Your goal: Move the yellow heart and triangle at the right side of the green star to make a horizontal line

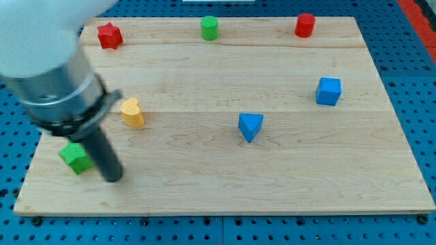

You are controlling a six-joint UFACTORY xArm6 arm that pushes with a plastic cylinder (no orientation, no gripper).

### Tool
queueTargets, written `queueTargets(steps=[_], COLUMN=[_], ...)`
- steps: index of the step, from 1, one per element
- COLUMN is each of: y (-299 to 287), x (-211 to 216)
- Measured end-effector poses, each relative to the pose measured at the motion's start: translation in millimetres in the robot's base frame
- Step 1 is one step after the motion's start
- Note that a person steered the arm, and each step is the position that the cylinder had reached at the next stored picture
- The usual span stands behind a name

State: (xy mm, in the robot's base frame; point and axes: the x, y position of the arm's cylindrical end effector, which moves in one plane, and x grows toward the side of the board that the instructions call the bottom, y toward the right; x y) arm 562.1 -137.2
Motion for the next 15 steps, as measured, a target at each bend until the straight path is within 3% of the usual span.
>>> queueTargets(steps=[1,2,3,4,5,6,7,8,9,10,12,13,14,15], y=[-2.8,-52.9,-51.2,-34.5,63.7,93.7,80.5,137.3,160.0,124.9,114.8,143.7,225.1,241.3], x=[-39.9,-60.9,-110.8,-122.3,-79.0,-66.6,-92.4,-108.1,-67.7,-44.5,-67.5,-103.2,-61.4,-62.0])
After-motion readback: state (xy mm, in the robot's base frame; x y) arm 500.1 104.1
